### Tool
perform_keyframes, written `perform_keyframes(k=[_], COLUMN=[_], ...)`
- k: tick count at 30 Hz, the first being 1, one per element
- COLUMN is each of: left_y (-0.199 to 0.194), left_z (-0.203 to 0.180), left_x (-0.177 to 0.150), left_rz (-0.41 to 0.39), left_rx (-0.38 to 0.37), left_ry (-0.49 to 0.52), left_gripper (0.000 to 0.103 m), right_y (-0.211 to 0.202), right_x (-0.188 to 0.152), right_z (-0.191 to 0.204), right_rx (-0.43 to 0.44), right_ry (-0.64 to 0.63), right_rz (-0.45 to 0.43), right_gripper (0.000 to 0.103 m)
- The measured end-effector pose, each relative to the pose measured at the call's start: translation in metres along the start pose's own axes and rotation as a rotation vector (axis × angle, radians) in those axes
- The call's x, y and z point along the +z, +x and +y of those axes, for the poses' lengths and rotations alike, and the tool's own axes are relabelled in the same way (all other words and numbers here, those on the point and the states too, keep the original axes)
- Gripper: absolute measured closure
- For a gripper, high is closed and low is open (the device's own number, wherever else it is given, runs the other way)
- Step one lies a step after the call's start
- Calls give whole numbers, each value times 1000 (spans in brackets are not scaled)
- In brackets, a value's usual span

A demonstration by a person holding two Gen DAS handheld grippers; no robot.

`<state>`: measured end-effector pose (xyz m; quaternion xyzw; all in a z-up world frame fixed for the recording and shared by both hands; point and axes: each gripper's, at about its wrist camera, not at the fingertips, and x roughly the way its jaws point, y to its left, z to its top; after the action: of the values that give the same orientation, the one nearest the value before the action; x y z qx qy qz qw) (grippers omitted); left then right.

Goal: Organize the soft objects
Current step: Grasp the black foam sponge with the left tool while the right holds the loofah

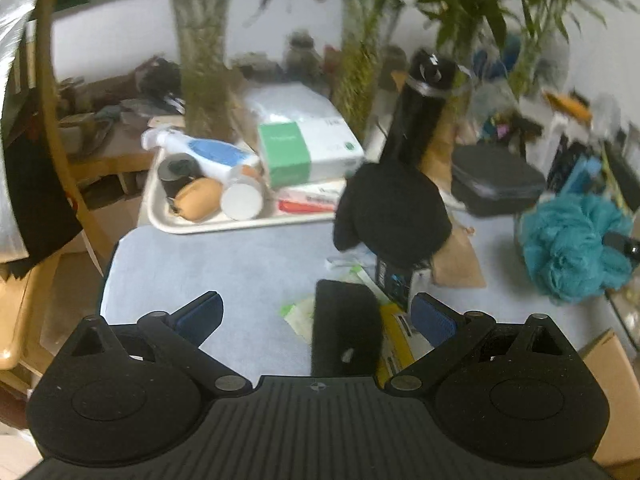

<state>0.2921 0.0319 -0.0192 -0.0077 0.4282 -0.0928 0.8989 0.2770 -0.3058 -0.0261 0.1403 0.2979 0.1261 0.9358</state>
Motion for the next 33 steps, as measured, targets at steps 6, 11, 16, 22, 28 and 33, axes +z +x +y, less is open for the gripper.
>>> perform_keyframes(k=[6, 11, 16, 22, 28, 33], left_y=[34, 73, 99, 117, 101, 64], left_z=[-31, -39, -40, -47, -47, -46], left_x=[22, 23, 22, 19, 23, 29], left_rz=[199, 358, 458, 511, 434, 301], left_rx=[41, 49, 42, 63, 83, 53], left_ry=[64, 45, 10, 42, 64, 51], left_gripper=[0, 20, 22, 56, 64, 65], right_y=[-4, -7, -11, -15, -19, -25], right_x=[-1, 0, 1, 0, 0, -2], right_z=[2, -1, -2, -2, -2, 1], right_rx=[-8, 5, 30, 42, 38, 40], right_ry=[-17, -1, 1, 10, 9, 5], right_rz=[-6, -10, -9, -5, -13, -27], right_gripper=[92, 92, 92, 92, 92, 92])
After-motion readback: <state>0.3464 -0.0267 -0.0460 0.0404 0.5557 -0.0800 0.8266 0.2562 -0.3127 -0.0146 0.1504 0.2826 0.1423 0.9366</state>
